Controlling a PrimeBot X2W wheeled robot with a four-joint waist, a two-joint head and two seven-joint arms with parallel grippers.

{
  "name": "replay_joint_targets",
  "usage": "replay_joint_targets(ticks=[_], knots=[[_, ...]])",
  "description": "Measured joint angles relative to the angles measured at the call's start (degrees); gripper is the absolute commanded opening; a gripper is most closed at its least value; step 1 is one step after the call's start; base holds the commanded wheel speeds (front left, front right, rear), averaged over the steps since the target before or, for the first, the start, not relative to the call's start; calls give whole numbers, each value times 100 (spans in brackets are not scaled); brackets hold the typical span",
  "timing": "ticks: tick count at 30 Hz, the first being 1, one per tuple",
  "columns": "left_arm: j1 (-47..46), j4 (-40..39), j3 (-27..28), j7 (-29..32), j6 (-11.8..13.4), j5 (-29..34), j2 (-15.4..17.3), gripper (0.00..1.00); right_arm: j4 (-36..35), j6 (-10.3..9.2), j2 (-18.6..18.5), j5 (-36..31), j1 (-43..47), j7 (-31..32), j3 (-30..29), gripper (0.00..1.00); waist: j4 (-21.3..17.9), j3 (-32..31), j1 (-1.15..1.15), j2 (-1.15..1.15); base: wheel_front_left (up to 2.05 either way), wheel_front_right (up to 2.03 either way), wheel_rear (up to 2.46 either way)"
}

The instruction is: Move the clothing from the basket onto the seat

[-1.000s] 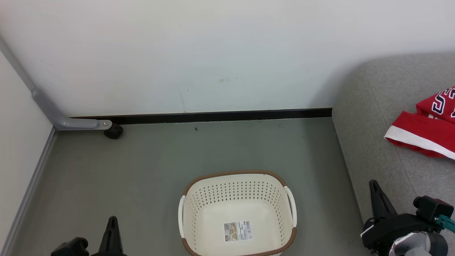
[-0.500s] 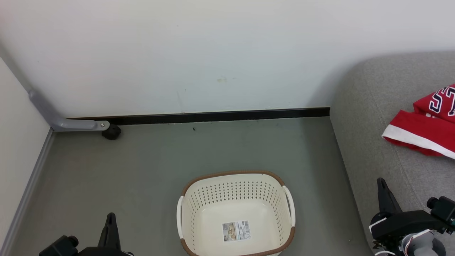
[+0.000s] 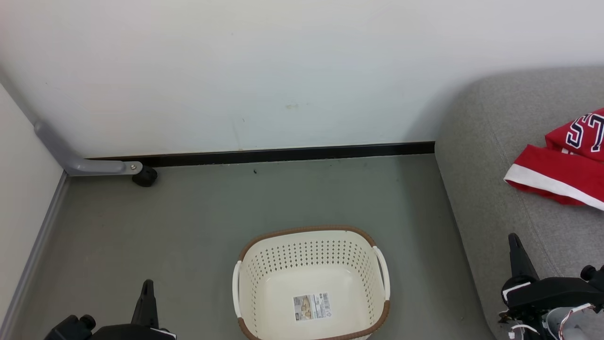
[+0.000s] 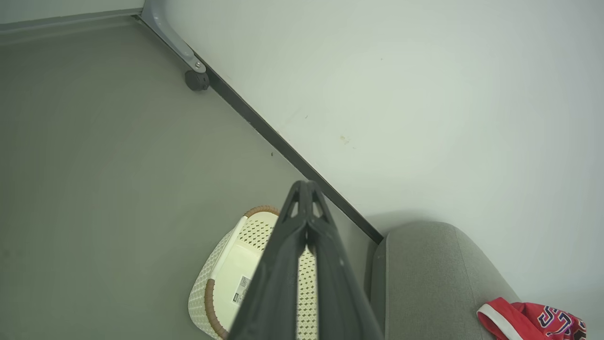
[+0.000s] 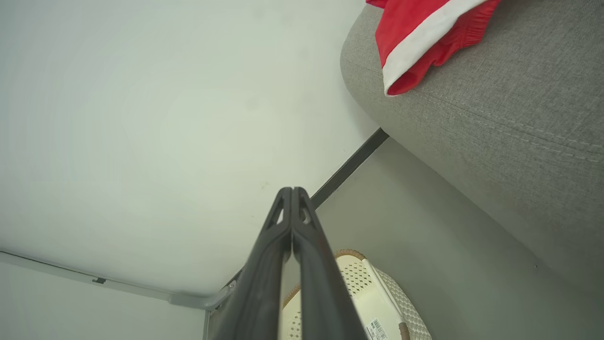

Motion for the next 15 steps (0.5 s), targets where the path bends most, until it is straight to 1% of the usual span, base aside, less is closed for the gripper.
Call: replay_joint_targets(ticks=[8, 11, 15], knots=[[-18, -68, 75, 157, -100, -630, -13, 0, -118, 2, 30, 601, 68, 156, -130, 0, -27, 4, 0, 0, 0, 0, 0], [-23, -88, 93, 201, -104, -740, -18, 0, -147, 8, 41, 779, 85, 202, -165, 0, -34, 5, 0, 0, 0, 0, 0], [-41, -118, 129, 279, -152, -1053, -30, 0, -196, 29, 67, 1083, 101, 268, -226, 0, -47, 7, 0, 0, 0, 0, 0]])
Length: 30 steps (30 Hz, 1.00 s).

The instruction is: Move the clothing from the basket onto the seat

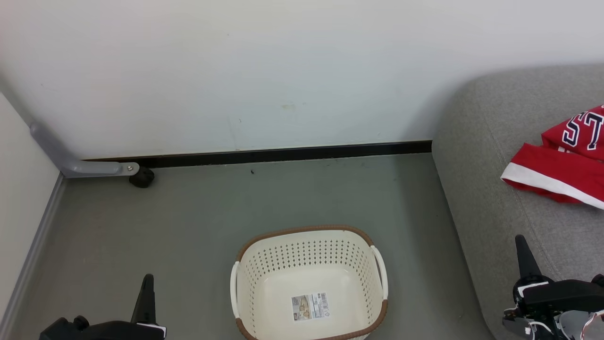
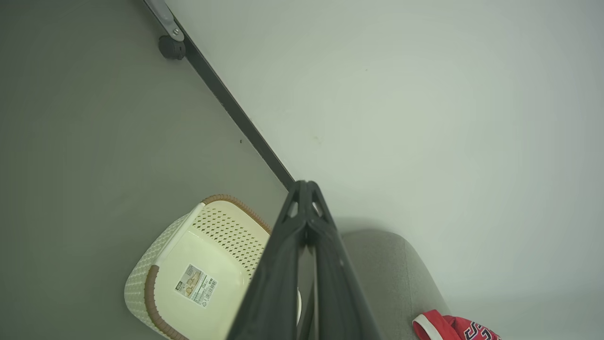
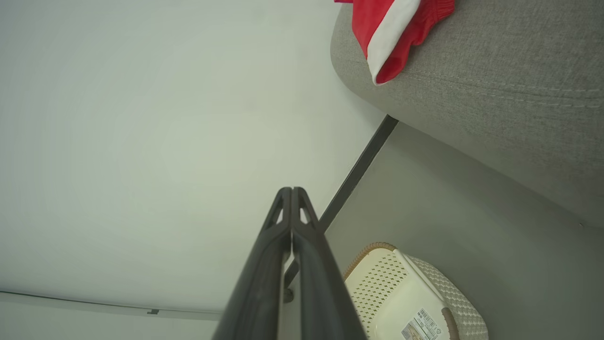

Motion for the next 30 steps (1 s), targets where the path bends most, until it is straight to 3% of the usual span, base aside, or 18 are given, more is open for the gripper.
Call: replay_joint_targets(ticks=[30], knots=[[-137, -215, 296, 617, -350, -2328, -78, 0, -411, 75, 123, 2380, 131, 625, -505, 0, -105, 13, 0, 0, 0, 0, 0]])
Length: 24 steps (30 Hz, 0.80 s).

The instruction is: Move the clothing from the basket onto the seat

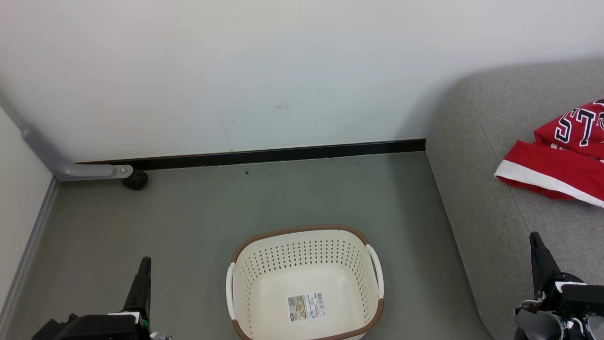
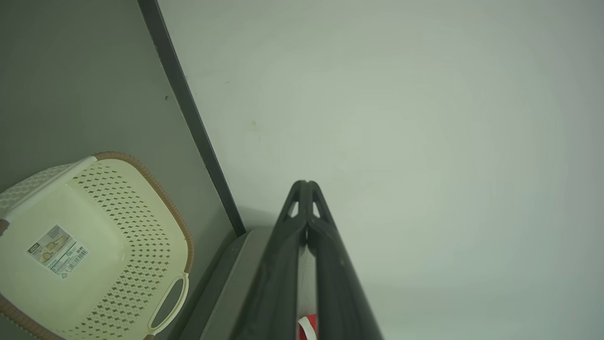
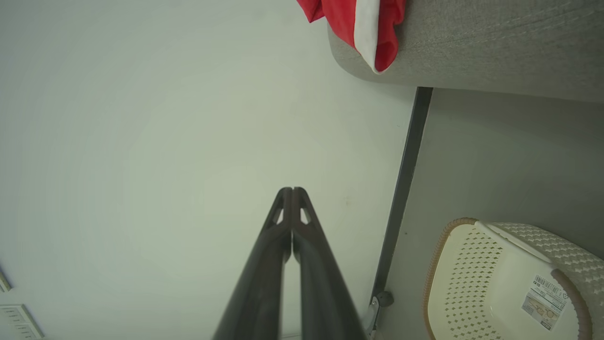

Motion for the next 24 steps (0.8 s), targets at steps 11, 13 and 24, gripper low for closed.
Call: replay_joint_targets(ticks=[11, 13, 24], knots=[[-47, -33, 26, 59, -46, -216, -20, 0, -49, 7, 16, 276, 9, 63, -57, 0, -10, 1, 0, 0, 0, 0, 0], [-47, -33, 26, 59, -46, -216, -20, 0, -52, 7, 18, 276, 9, 63, -56, 0, -10, 2, 0, 0, 0, 0, 0], [-47, -37, 26, 58, -46, -216, -21, 0, -58, 7, 19, 276, 10, 63, -56, 0, -9, 2, 0, 0, 0, 0, 0]])
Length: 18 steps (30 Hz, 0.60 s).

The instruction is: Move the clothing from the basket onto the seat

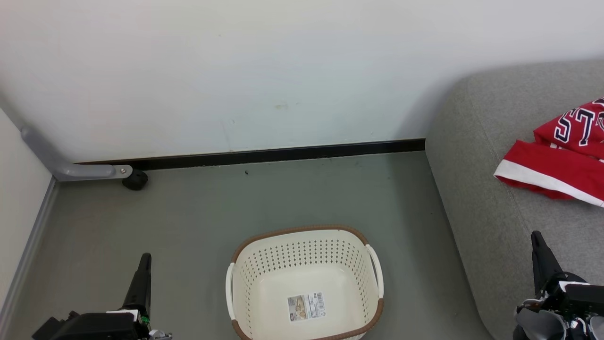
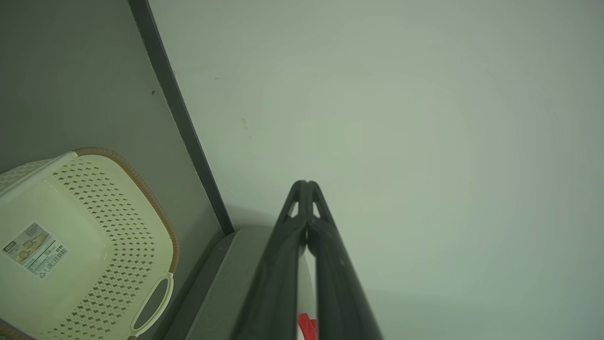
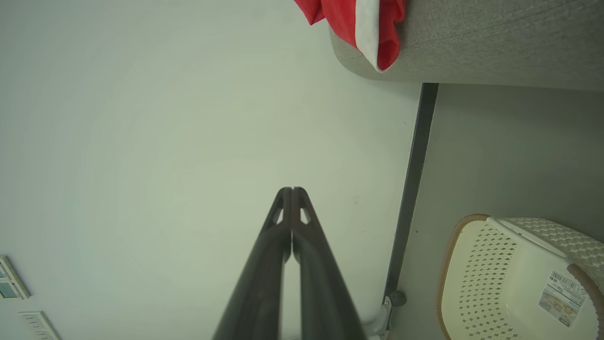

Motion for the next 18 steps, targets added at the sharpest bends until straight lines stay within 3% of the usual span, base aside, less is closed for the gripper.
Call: replay_joint_targets(ticks=[18], knots=[[0, -10, 0, 0, 0, 0, 0, 0, -4, 0, 1, 4, 11, -1, 0, 0, 0, 1, 0, 0, 0, 0, 0]])
